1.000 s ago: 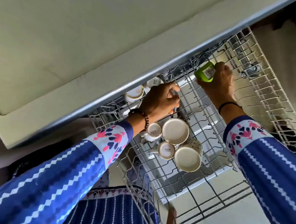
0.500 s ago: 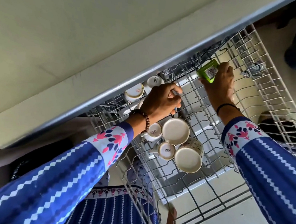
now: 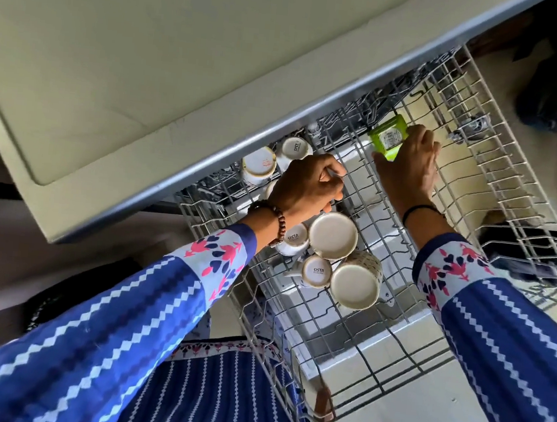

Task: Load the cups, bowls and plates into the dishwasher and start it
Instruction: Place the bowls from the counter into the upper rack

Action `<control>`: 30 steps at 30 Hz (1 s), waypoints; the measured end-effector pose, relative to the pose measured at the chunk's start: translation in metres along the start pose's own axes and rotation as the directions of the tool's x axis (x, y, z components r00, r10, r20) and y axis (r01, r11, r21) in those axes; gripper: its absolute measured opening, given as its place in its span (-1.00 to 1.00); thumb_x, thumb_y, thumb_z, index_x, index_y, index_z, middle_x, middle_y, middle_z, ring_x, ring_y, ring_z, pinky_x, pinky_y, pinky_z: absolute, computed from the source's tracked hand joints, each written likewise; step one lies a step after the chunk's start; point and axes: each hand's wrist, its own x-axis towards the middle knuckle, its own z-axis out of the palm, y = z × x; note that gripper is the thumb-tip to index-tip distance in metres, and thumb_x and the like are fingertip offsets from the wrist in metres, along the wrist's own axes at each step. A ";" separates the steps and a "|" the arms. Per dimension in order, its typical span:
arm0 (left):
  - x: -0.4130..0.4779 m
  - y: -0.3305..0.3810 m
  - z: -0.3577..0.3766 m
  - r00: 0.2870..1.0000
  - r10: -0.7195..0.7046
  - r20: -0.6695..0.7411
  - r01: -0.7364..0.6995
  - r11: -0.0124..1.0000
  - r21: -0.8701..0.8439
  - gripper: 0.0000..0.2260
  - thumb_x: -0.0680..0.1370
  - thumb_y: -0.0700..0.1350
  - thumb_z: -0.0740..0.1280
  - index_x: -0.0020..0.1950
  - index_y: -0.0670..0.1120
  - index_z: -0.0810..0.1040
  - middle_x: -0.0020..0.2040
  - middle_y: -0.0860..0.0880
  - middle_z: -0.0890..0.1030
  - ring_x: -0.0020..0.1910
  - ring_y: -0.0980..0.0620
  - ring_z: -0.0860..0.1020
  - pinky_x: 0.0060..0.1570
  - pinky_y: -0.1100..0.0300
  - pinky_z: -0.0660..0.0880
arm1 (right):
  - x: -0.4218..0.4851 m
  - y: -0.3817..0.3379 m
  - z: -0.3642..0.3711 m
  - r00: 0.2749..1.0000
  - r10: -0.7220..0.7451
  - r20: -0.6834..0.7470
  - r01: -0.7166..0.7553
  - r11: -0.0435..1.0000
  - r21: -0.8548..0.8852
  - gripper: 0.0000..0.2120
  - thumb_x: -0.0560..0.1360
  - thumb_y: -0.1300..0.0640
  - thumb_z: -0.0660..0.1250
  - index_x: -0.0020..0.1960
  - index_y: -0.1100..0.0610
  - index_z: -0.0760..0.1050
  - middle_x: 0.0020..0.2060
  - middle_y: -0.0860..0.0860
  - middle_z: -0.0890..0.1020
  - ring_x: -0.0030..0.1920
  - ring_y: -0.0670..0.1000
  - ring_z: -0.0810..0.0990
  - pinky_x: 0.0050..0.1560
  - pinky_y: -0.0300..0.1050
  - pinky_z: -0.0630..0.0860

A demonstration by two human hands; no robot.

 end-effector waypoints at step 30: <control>-0.252 0.070 -0.223 0.700 0.300 -0.648 -0.214 0.954 0.211 -0.88 0.58 -0.18 0.31 0.08 -0.05 0.60 -0.15 0.14 0.61 -0.32 0.11 0.63 -0.18 0.18 0.59 | -0.217 -0.298 -0.183 0.826 -0.557 -0.086 0.492 0.640 0.590 -0.85 0.57 0.01 0.40 0.07 0.05 0.53 -0.17 -0.11 0.66 -0.27 -0.13 0.63 -0.23 -0.31 0.54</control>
